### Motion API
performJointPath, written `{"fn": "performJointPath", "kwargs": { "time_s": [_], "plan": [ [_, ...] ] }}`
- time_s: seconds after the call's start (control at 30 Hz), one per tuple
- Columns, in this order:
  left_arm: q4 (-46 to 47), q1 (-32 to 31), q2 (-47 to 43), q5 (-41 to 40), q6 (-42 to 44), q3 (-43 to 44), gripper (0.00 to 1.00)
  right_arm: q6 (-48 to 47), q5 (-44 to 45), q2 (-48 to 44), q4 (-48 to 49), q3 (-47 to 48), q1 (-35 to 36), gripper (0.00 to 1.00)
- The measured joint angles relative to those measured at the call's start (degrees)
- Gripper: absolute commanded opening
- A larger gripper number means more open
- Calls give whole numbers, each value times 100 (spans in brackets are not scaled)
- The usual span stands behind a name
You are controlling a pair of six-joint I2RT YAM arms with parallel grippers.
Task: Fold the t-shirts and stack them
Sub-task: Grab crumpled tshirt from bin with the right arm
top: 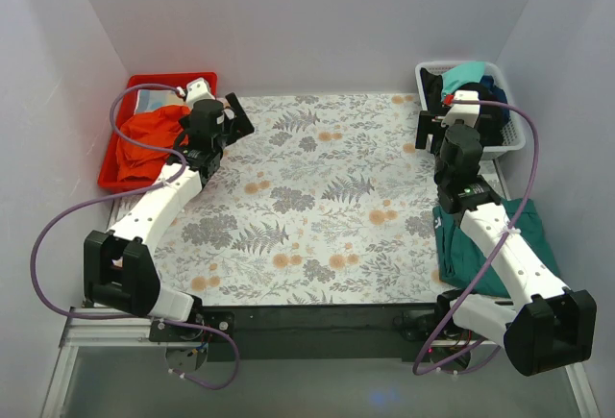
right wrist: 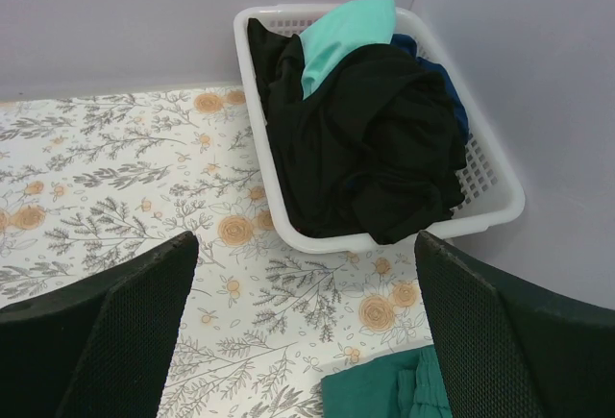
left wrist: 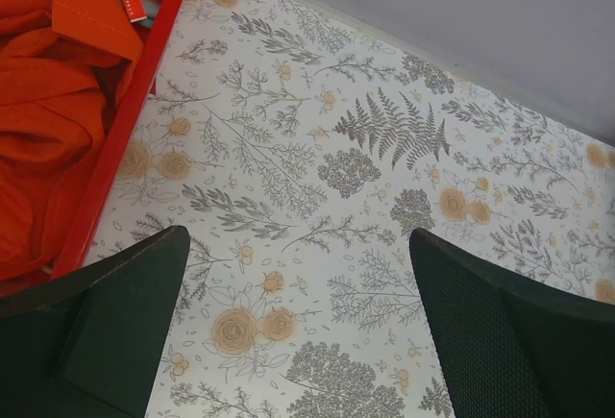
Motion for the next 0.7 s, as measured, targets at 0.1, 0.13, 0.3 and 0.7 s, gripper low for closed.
{"fn": "performJointPath", "kwargs": {
  "time_s": [0.1,0.13,0.3,0.7],
  "plan": [
    [-24,0,44,-31,-4,0,98,2,-9,-28,17,-13,0,98],
    [-28,0,55,-35,-7,0,98,0,-22,-59,24,-31,0,98],
    [-201,0,166,-136,-90,68,98,-66,-72,-334,236,-367,0,96],
    [-564,-68,358,-221,-361,164,93,581,-184,1705,-866,1825,-463,76]
  ]
}}
